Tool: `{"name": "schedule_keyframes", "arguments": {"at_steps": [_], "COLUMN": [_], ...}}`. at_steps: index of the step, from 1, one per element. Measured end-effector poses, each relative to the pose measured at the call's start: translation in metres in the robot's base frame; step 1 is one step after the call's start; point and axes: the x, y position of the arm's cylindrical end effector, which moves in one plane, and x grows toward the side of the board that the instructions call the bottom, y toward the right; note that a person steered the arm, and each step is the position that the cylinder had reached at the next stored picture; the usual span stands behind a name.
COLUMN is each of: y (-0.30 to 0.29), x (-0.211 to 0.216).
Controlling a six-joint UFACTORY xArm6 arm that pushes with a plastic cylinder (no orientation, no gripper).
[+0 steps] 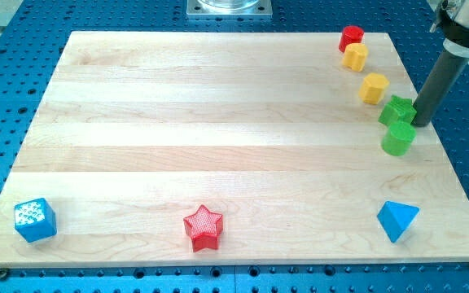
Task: Move the red star slightly to the right side of the board
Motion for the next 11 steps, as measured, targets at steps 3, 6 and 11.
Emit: {"name": "schedule_keyframes", "arguments": {"at_steps": [3,6,11], "y": [0.018,-0.143,-0.319], "x": [0.023,0.097,0.189]}}
